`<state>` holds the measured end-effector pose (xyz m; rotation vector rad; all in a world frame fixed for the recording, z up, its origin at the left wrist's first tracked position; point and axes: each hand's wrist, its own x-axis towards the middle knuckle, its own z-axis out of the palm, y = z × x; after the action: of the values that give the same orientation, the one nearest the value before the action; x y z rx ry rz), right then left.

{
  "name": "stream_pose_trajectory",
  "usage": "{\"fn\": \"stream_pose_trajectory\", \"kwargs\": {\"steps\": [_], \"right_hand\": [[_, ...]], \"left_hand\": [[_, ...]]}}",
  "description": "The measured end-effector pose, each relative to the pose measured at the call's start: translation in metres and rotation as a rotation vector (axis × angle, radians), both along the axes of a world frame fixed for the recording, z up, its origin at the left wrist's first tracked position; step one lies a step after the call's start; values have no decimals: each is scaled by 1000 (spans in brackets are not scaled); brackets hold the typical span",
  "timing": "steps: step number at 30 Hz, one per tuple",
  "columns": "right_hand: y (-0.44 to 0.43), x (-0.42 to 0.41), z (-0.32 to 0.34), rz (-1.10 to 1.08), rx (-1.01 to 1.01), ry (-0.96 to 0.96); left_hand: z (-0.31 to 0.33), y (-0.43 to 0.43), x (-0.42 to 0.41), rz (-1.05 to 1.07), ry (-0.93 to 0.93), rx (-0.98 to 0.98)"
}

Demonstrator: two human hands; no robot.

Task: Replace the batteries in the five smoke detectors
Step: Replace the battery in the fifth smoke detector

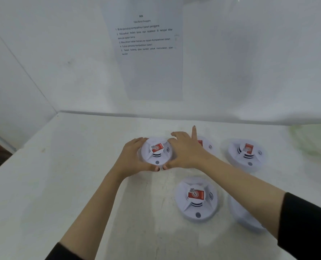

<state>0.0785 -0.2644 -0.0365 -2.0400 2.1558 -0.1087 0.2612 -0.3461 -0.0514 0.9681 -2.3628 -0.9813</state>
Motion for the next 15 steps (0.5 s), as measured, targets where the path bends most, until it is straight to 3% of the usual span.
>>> {"fn": "stream_pose_trajectory", "kwargs": {"steps": [8,11,15], "right_hand": [[4,3,-1,1,32,37],[27,-6,2,-22,-48,-120],[85,-18,13,-79,-250,-434]], "left_hand": [[-4,-4,3,47,-132,130],[6,13,3,155,-53,186],[28,68,-7,174,194,-20]]}}
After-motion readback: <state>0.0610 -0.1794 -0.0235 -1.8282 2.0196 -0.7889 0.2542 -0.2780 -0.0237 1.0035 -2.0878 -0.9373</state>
